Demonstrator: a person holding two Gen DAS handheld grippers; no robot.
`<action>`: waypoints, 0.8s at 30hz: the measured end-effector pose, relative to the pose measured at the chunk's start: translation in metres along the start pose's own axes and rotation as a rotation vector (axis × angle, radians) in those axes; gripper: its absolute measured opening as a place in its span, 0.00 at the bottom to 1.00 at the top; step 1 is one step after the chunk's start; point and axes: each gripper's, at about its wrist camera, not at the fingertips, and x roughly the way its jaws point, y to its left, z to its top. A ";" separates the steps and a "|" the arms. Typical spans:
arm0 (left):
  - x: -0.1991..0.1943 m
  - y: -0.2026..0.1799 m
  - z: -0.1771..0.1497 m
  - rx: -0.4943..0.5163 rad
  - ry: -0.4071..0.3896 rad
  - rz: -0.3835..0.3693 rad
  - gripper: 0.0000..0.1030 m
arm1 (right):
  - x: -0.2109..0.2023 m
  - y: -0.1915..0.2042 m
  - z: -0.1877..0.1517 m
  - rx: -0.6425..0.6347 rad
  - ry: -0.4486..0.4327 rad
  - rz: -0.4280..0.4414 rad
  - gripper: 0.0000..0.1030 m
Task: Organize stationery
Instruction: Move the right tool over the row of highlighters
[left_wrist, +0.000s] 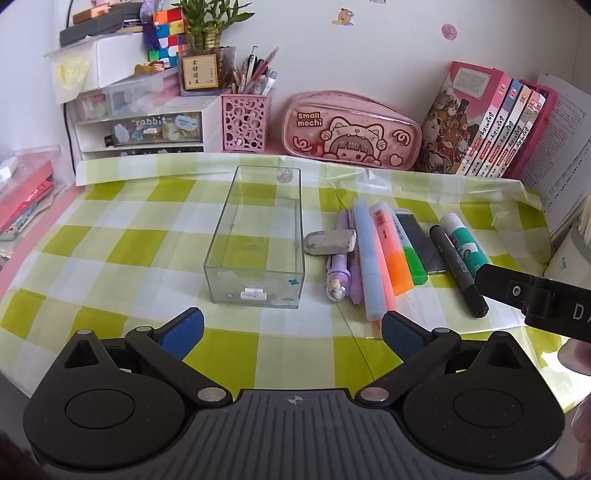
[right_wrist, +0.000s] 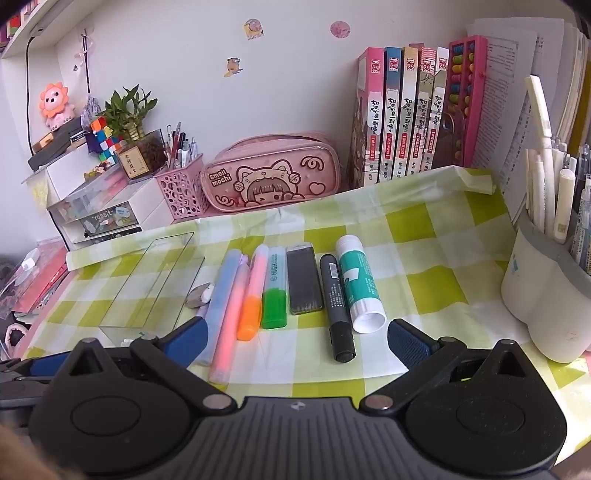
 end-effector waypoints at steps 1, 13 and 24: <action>0.000 0.000 0.000 0.000 0.001 0.001 0.95 | 0.000 0.000 0.001 -0.001 0.003 0.000 1.00; 0.003 -0.008 0.001 0.014 0.005 0.035 0.95 | 0.000 -0.017 0.000 0.065 -0.008 0.013 1.00; 0.004 0.000 0.002 -0.007 0.004 0.033 0.95 | 0.002 -0.007 0.002 0.042 0.001 0.010 1.00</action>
